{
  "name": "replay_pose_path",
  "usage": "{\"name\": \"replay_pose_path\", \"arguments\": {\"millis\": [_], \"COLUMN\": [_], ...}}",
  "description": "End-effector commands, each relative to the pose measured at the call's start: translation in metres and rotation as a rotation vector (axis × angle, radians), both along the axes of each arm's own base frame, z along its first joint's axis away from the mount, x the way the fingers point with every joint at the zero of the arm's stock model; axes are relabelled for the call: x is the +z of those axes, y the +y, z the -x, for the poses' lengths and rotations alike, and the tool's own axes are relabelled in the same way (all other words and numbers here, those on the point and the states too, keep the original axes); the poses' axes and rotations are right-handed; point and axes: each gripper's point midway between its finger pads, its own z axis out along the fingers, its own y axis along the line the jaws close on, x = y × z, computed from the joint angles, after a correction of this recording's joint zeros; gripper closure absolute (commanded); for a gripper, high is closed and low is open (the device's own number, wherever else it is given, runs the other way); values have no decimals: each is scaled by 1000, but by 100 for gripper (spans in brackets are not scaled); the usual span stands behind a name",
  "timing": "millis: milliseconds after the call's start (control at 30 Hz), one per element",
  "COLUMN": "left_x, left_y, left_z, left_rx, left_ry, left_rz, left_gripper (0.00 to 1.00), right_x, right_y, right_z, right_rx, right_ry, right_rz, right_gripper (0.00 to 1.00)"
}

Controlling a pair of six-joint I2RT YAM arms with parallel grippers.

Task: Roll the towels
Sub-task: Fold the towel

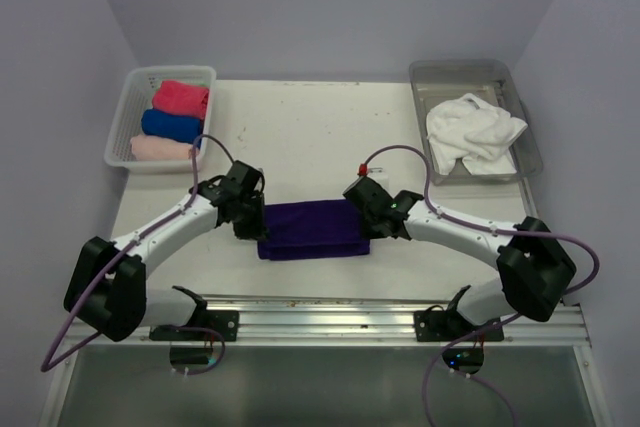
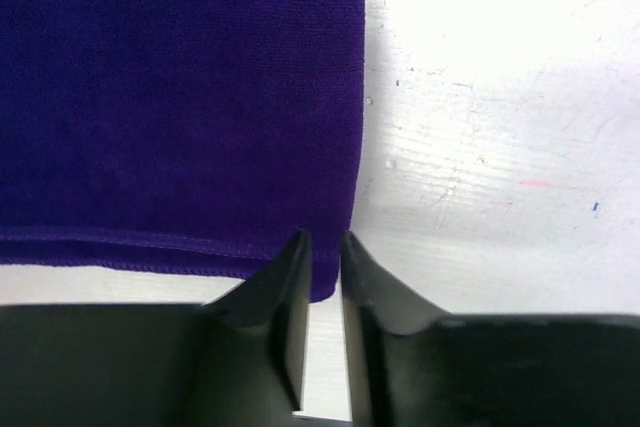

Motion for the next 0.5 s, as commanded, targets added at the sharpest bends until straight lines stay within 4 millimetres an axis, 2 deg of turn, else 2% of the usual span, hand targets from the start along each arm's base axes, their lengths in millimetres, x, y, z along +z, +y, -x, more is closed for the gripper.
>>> {"name": "replay_pose_path", "arguments": {"millis": [0, 67, 167, 267, 333, 367, 400, 433, 467], "left_x": [-17, -23, -35, -40, -33, -28, -23, -9, -2], "left_y": [6, 8, 11, 15, 18, 24, 27, 26, 32], "left_z": [21, 21, 24, 27, 24, 18, 13, 5, -2], "left_rx": [-42, -40, -36, -33, -31, -18, -7, 1, 19], "left_ry": [75, 78, 101, 118, 109, 85, 68, 36, 3], "left_rz": [-26, -39, -57, -79, -102, -137, -156, -158, -190], "left_gripper": [100, 100, 99, 89, 76, 65, 61, 57, 56], "right_x": [15, 17, 21, 26, 31, 32, 33, 37, 35], "right_y": [-9, -10, -10, -12, -12, -11, -10, -7, -6], "right_z": [-2, -2, -3, -5, -6, -8, -8, -11, -13], "right_rx": [-27, -26, -23, -26, -20, -15, -10, -5, 1], "right_ry": [-49, -51, -60, -73, -82, -88, -88, -96, -90], "right_rz": [-6, -9, -8, 2, 2, 5, 4, -2, 6], "right_gripper": [75, 70, 68, 65, 65, 64, 64, 64, 64]}}
